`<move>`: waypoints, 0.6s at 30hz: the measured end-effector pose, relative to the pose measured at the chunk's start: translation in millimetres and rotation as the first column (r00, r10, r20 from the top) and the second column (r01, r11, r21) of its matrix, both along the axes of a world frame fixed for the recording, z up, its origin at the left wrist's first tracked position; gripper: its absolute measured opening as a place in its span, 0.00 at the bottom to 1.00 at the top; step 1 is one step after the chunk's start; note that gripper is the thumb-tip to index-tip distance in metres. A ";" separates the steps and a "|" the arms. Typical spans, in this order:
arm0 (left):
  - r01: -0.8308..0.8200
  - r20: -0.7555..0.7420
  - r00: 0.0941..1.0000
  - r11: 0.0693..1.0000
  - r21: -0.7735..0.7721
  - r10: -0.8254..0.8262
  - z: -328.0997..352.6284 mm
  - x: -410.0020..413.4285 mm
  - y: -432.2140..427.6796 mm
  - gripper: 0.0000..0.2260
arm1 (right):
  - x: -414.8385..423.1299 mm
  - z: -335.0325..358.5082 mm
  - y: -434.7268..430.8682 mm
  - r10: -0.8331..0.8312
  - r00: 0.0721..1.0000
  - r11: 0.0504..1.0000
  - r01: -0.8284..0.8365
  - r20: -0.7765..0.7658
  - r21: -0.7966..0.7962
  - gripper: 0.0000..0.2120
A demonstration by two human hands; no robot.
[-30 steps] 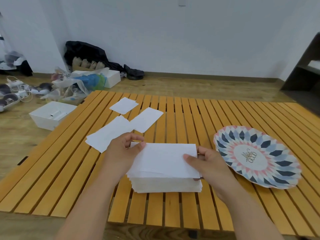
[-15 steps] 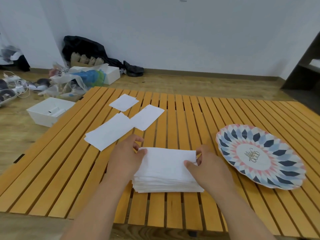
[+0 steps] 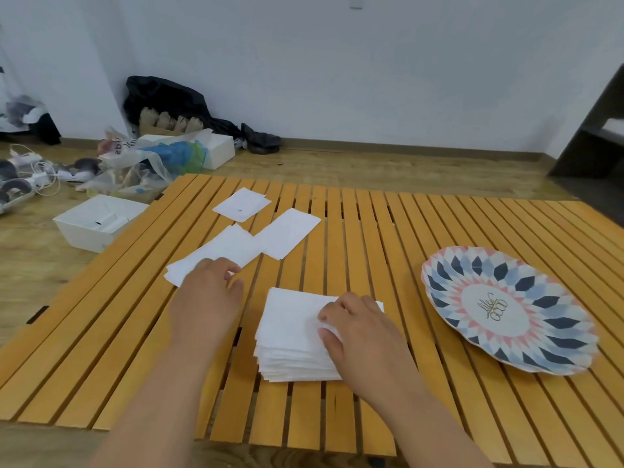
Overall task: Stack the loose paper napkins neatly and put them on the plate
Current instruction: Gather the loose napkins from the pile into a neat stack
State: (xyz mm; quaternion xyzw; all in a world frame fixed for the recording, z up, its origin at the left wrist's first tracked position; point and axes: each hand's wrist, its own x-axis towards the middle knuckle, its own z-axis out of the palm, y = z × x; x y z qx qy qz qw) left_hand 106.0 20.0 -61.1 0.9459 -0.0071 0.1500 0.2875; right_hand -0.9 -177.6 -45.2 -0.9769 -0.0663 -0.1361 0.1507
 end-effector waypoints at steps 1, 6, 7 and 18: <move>-0.026 0.008 1.000 0.999 0.037 0.025 -5.5 3.5 7.7 0.09 | 0.1 0.8 -0.3 0.007 1.000 1.000 -0.007 0.001 0.007 0.11; -0.051 -0.009 0.999 0.984 0.172 0.053 -26.9 14.9 27.8 0.14 | -1.3 3.1 0.3 0.021 0.999 0.999 -0.020 -0.025 0.035 0.12; -0.056 0.000 0.998 0.983 0.176 0.057 -27.9 17.0 29.0 0.14 | -1.0 3.0 0.2 0.019 1.000 0.999 -0.018 -0.024 0.038 0.11; -0.108 0.050 0.994 0.977 0.184 0.100 -28.6 25.6 37.0 0.08 | 0.2 7.0 -2.5 0.030 0.995 0.998 -0.025 -0.095 0.053 0.12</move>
